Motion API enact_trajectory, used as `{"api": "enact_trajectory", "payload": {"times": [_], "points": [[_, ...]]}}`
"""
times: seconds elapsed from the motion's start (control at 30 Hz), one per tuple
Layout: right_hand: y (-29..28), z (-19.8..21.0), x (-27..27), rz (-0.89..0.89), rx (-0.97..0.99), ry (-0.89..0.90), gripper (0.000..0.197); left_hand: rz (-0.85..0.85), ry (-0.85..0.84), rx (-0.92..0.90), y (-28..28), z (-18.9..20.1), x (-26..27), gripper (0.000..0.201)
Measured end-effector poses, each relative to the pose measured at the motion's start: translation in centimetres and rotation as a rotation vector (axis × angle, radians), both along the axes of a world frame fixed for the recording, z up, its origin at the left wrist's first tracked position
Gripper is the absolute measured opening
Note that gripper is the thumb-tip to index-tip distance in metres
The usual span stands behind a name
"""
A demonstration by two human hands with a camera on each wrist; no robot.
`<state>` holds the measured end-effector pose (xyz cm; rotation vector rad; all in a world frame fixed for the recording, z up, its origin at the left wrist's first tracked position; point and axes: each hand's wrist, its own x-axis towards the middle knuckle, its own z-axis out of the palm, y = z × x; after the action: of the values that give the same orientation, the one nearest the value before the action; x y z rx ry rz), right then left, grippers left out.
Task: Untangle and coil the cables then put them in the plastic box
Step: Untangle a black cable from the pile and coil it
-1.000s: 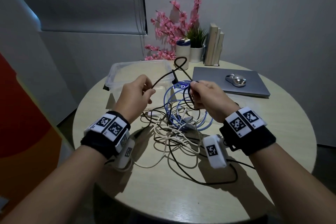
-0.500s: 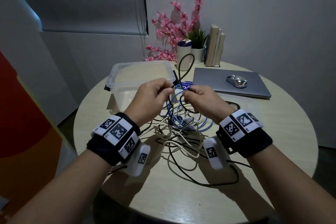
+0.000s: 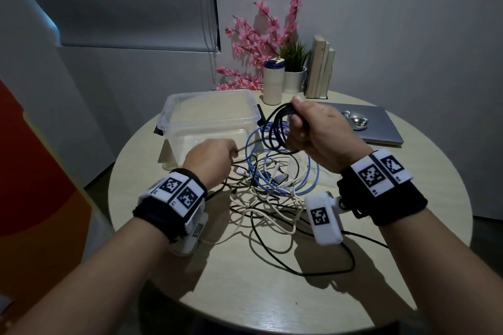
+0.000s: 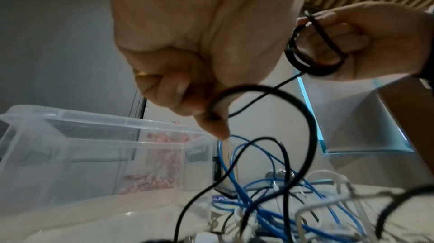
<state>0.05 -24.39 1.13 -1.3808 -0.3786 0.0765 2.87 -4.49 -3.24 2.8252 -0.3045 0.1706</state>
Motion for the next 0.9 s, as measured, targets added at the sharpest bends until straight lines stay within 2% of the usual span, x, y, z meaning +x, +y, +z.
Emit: {"api": "enact_trajectory", "payload": {"times": [0.17,0.4,0.5,0.63,0.8,0.9], "points": [[-0.3,0.3,0.9,-0.094,0.192,0.022,0.037,-0.231,0.129,0.201,-0.7,-1.0,-0.4,0.03],[-0.1,0.8,0.7,-0.176,0.523,0.044,0.026,-0.423,0.101,0.338,-1.5,-2.1,-1.2,0.025],[-0.3,0.4,1.3,-0.224,0.531,0.022,0.02,-0.543,0.136,0.318,-1.5,-2.2,-1.6,0.019],[-0.8,-0.9,2.3,-0.373,0.445,0.053,0.019,-0.577,0.227,0.357,-1.3,-1.8,-1.9,0.027],[-0.8,-1.9,3.0,-0.552,0.583,0.131,0.013,-0.582,0.247,0.255,-0.6,-1.7,-1.6,0.027],[-0.6,-2.1,3.2,-0.685,0.446,0.127,0.015,-0.584,0.182,0.22,-0.2,-1.3,-1.2,0.02]]}}
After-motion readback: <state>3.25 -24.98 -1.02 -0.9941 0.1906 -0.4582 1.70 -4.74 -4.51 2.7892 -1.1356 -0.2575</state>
